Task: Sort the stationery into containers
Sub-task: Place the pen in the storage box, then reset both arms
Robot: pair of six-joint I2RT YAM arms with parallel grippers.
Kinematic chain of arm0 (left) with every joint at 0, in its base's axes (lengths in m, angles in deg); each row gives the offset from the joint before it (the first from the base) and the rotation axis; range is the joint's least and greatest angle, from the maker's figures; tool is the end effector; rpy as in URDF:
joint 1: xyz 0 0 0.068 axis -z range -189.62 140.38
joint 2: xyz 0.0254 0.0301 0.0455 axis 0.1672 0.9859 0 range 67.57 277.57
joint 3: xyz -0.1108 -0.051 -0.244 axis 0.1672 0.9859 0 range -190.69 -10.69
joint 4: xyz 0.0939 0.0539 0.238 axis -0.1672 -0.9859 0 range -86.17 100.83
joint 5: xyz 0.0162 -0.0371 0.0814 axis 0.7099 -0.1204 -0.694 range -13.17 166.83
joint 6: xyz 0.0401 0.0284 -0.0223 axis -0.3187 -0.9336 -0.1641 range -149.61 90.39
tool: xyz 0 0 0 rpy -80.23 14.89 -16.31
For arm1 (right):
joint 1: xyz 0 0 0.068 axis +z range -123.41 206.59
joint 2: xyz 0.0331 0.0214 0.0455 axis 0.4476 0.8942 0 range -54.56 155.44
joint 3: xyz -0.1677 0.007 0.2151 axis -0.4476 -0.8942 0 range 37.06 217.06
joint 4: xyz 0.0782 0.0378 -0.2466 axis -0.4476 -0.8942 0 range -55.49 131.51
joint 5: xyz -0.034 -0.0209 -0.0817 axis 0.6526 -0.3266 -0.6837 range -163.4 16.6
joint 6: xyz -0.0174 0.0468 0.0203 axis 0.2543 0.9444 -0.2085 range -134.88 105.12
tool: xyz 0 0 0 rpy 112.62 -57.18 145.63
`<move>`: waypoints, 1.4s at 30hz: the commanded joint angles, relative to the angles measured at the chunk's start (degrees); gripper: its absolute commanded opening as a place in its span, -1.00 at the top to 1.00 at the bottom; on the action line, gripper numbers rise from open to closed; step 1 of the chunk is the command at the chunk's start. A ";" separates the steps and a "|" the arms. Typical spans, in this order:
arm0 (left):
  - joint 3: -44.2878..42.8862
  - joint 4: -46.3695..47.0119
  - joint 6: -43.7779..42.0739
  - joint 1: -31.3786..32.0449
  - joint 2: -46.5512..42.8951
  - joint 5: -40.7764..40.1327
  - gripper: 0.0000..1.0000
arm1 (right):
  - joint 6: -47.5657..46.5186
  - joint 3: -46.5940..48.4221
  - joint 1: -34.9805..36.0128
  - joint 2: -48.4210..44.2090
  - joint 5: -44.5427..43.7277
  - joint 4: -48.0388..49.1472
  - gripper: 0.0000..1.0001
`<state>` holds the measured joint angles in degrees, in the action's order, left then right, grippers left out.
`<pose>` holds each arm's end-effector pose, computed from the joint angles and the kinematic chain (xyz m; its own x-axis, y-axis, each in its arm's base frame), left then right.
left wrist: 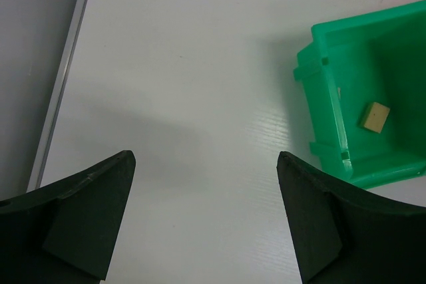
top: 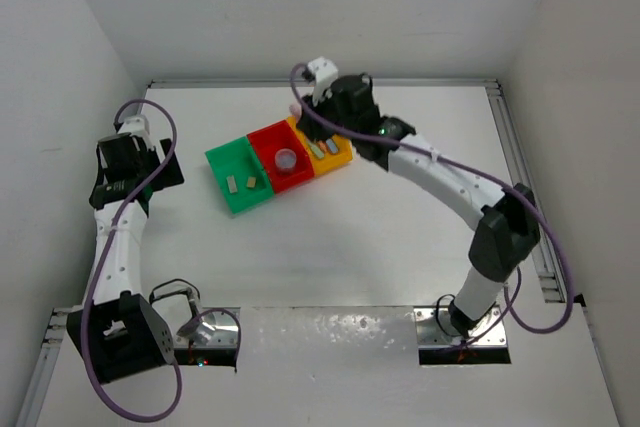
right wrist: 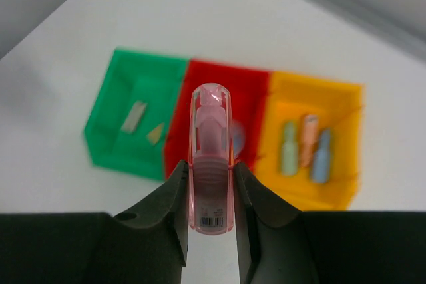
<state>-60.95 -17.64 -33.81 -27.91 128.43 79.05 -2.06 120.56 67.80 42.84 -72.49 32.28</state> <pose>0.2173 0.0705 0.2889 -0.6176 -0.1270 -0.7762 -0.2404 0.9701 0.0326 0.3058 0.2686 0.3316 -0.4368 -0.0876 -0.8953 -0.5875 0.7815 0.2101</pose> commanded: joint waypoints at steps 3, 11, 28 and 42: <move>-1.33 2.45 -1.94 0.00 1.27 -1.86 -0.72 | -6.48 16.75 -7.19 16.21 0.15 -7.98 1.00; -0.89 2.72 -2.21 -1.93 3.74 -1.95 -0.72 | -4.74 26.27 -10.89 30.46 -0.47 -7.29 1.00; -1.42 3.24 -2.74 -2.55 5.06 -3.80 -0.72 | -2.53 19.60 -11.15 30.06 0.24 -0.18 -0.07; -4.84 2.80 -2.47 -1.32 4.97 -2.66 -0.72 | 3.78 12.48 -19.13 3.68 -3.11 -4.69 -0.66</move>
<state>-62.55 -17.23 -35.82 -29.79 133.59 75.99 -1.99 133.48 53.77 51.93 -74.77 30.81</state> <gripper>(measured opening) 0.859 0.774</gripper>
